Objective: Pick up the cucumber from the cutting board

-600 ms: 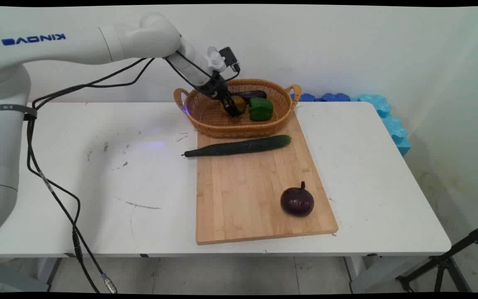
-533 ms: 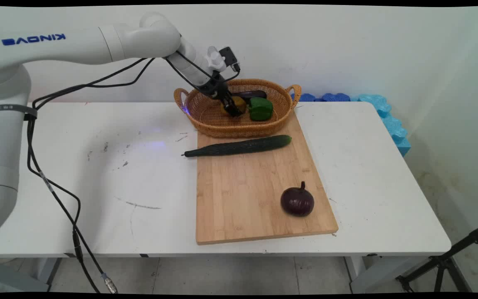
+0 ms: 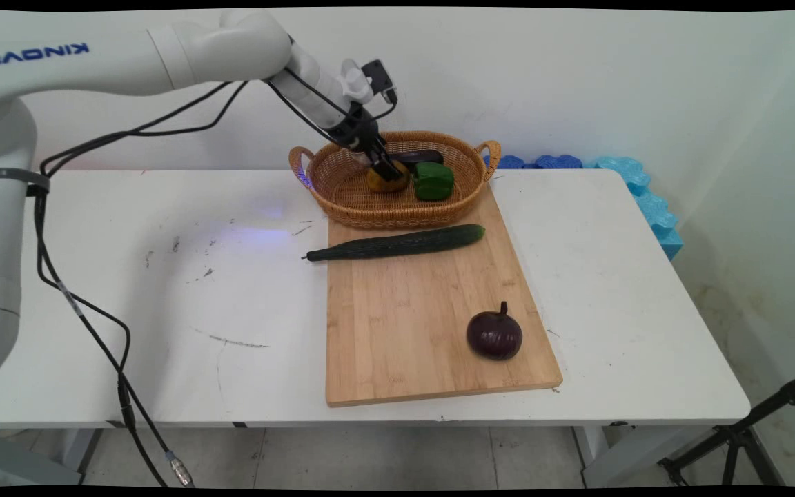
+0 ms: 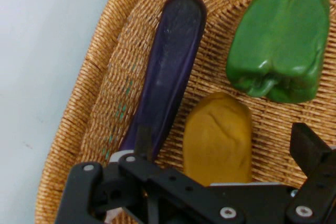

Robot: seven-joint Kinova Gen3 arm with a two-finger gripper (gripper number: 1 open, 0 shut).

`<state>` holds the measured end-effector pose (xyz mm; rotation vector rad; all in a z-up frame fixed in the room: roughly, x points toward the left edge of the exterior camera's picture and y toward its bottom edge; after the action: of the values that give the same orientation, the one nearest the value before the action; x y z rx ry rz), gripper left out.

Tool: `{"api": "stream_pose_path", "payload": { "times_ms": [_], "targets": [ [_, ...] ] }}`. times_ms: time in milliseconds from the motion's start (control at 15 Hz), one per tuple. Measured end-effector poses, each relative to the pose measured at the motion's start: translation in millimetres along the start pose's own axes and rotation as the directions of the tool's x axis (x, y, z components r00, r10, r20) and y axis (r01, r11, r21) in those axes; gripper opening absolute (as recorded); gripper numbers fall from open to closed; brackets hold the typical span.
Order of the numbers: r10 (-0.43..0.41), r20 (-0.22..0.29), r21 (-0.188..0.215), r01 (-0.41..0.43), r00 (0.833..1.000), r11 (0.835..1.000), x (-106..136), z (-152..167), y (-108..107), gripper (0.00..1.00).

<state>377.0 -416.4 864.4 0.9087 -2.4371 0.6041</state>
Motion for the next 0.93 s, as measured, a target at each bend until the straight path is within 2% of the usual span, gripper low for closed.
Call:
{"api": "stream_pose_path", "payload": {
  "times_ms": [267, 600, 933],
  "targets": [
    [-0.005, -0.009, -0.002, 0.005, 1.0, 1.0, 0, -33, 12, 1.0],
    [-0.018, -0.011, -0.019, 0.017, 1.0, 1.0, -6, -76, 39, 1.0],
    [-0.06, 0.019, -0.051, 0.061, 0.998, 0.997, -26, -113, 74, 1.0]
  ]
}}
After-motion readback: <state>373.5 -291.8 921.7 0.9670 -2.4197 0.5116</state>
